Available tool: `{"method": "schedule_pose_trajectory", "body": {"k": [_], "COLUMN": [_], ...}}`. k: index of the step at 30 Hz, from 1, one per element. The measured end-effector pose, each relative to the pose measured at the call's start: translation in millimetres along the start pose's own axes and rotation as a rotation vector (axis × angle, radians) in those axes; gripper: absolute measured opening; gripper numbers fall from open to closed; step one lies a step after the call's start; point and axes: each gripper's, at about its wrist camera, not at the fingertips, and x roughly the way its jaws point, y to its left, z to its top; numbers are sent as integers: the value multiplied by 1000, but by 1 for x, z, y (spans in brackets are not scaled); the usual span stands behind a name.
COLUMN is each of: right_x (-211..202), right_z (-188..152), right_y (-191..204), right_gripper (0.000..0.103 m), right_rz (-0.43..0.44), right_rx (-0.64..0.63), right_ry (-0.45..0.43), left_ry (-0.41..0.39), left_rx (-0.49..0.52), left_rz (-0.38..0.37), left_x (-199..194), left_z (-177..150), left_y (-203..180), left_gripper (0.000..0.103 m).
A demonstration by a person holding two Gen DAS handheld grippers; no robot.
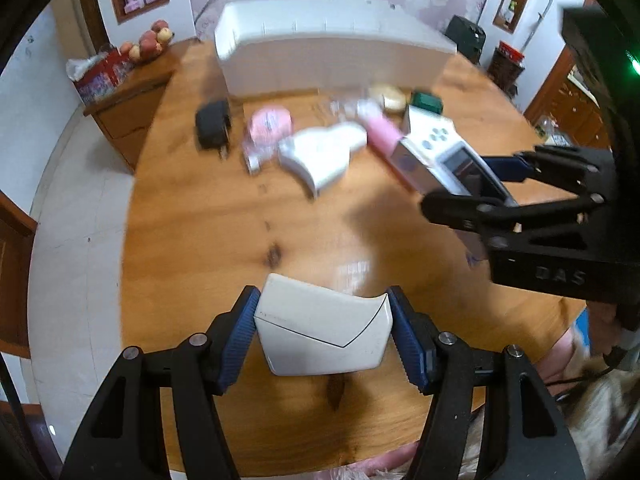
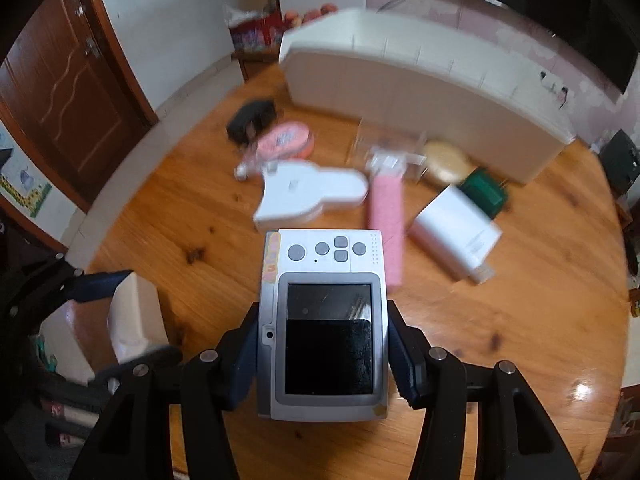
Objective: Organize rigid objects
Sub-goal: 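Lower the game device and beige card into the bin and open both tools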
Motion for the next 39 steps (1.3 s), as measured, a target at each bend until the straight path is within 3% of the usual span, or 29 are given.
{"method": "schedule_pose_trajectory", "body": {"k": [4, 12, 16, 19, 26, 32, 39], "right_x": [-36, -127, -163, -172, -132, -52, 43], "right_z": [16, 96, 140, 169, 227, 253, 259], "right_y": [-17, -73, -96, -111, -149, -178, -211], "right_gripper": [57, 57, 57, 57, 57, 57, 57], "right_rz": [-18, -56, -97, -121, -134, -152, -148], "right_rx": [23, 105, 142, 177, 253, 307, 379], "right_ry": [-69, -245, -318, -344, -307, -204, -69], "left_ry": [-66, -207, -262, -262, -243, -169, -71], "left_rx": [25, 36, 16, -22, -64, -117, -230], "left_rz": [36, 115, 170, 189, 283, 314, 268], "left_x": [-30, -91, -106, -99, -48, 31, 115], "left_z": [42, 147, 200, 238, 300, 335, 352], "left_y": [-1, 2, 8, 15, 19, 33, 61], "left_gripper": [67, 67, 67, 67, 67, 67, 67]}}
